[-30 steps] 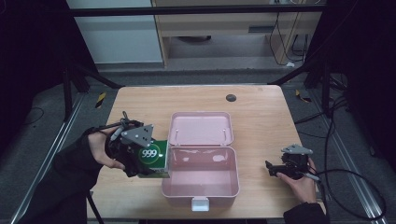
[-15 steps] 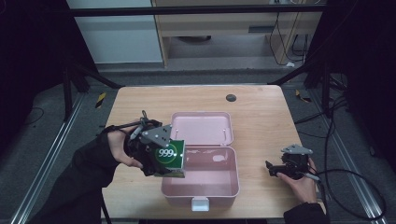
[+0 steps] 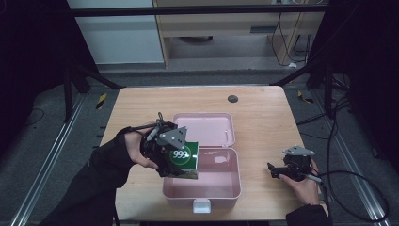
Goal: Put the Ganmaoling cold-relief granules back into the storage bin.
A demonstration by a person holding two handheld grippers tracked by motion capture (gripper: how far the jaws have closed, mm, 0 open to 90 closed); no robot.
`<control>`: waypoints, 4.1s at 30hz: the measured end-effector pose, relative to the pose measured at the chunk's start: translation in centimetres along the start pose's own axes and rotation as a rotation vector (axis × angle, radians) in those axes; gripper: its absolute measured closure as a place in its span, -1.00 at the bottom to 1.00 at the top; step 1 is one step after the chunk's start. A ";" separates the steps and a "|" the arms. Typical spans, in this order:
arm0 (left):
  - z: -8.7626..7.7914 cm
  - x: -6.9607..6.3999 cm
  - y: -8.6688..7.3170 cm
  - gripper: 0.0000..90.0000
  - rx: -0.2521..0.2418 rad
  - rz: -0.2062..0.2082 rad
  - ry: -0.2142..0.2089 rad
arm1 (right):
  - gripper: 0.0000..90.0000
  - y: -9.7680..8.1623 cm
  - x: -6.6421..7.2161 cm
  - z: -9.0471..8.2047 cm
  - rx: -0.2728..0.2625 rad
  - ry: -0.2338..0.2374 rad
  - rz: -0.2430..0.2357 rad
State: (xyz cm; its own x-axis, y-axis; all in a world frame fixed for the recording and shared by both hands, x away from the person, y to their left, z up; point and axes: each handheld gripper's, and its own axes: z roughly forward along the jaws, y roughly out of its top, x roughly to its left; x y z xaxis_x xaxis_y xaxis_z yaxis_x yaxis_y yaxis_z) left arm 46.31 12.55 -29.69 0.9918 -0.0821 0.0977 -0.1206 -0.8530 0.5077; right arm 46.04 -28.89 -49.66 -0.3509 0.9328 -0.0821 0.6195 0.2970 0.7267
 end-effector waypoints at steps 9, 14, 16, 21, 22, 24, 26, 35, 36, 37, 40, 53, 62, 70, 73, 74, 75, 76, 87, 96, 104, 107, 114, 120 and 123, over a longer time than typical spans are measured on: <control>1.5 0.2 -0.2 -0.67 0.032 -0.002 -0.015 | -0.96 0.0 0.1 0.1 0.006 0.003 0.000; 2.6 0.2 -0.5 -0.68 0.051 -0.003 -0.027 | -0.96 -0.1 0.1 0.1 0.007 0.003 -0.007; 3.1 0.3 -0.6 -0.67 0.062 -0.003 -0.030 | -0.96 -0.1 0.1 0.1 0.011 0.003 -0.005; 4.1 0.3 -1.0 -0.67 0.075 -0.010 -0.039 | -0.96 -0.1 0.1 0.2 0.013 0.004 -0.010; 4.3 0.3 -1.0 -0.67 0.077 -0.011 -0.041 | -0.96 -0.1 0.1 0.2 0.015 0.005 -0.012; 4.7 0.3 -1.2 -0.67 0.083 -0.014 -0.044 | -0.96 -0.1 0.2 0.2 0.016 0.005 -0.013; 5.0 0.3 -1.4 -0.67 0.093 -0.018 -0.045 | -0.96 -0.1 0.2 0.2 0.019 0.004 -0.014; 6.4 0.2 -2.5 -0.67 0.117 -0.035 -0.050 | -0.96 -0.1 0.2 0.3 0.023 0.007 -0.018; 6.6 0.2 -2.6 -0.67 0.122 -0.037 -0.051 | -0.96 -0.1 0.2 0.3 0.021 0.006 -0.023; 6.7 0.2 -2.7 -0.67 0.126 -0.041 -0.051 | -0.96 -0.1 0.2 0.3 0.023 0.007 -0.021; 7.1 0.2 -3.0 -0.68 0.131 -0.044 -0.056 | -0.96 -0.1 0.3 0.3 0.030 0.010 -0.020; 8.7 0.2 -4.2 -0.69 0.142 -0.075 -0.073 | -0.97 -0.2 0.3 0.5 0.035 0.013 -0.025; 9.3 0.3 -4.6 -0.70 0.161 -0.078 -0.077 | -0.98 -0.2 0.3 0.4 0.034 0.011 -0.026; 9.3 0.3 -4.7 -0.71 0.175 -0.076 -0.072 | -0.98 -0.2 0.3 0.5 0.036 0.012 -0.033; 9.3 0.3 -4.8 -0.71 0.175 -0.077 -0.068 | -0.98 -0.2 0.3 0.5 0.035 0.012 -0.031; 9.3 0.3 -4.8 -0.71 0.174 -0.078 -0.067 | -0.98 -0.2 0.3 0.5 0.035 0.012 -0.030; 9.3 0.3 -4.8 -0.71 0.174 -0.079 -0.066 | -0.98 -0.2 0.3 0.5 0.036 0.011 -0.031; 9.3 0.3 -4.8 -0.71 0.170 -0.078 -0.066 | -0.98 -0.2 0.3 0.5 0.036 0.011 -0.031; 6.6 0.2 -3.5 -0.69 0.087 -0.054 -0.016 | -0.98 -0.2 0.3 0.5 0.036 0.009 -0.028; 3.1 -0.3 -3.4 -0.52 -0.017 -0.074 0.035 | -0.98 -0.2 0.3 0.5 0.040 0.012 -0.027; 0.9 -0.9 -4.5 -0.40 -0.054 -0.080 0.050 | -0.98 -0.2 0.3 0.5 0.041 0.011 -0.027; 0.2 -1.0 -5.1 -0.40 -0.066 -0.093 0.062 | -0.98 -0.2 0.3 0.5 0.040 0.012 -0.026; -0.8 -1.4 -6.7 -0.41 -0.083 -0.115 0.084 | -0.98 -0.2 0.3 0.4 0.036 0.009 -0.020; -1.2 -1.6 -8.2 -0.42 -0.081 -0.141 0.097 | -0.98 -0.2 0.2 0.4 0.037 0.007 -0.022; -1.2 -1.8 -9.0 -0.42 -0.081 -0.155 0.101 | -0.98 -0.1 0.2 0.3 0.033 0.007 -0.016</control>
State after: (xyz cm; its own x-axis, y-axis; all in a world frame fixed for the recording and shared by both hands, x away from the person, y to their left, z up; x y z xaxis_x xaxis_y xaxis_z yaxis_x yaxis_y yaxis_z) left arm 45.59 21.01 -33.35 0.9901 0.1024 0.0962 0.0261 -0.8069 0.5901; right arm 46.11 -28.67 -50.01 -0.3658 0.9264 -0.0889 0.6368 0.3188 0.7020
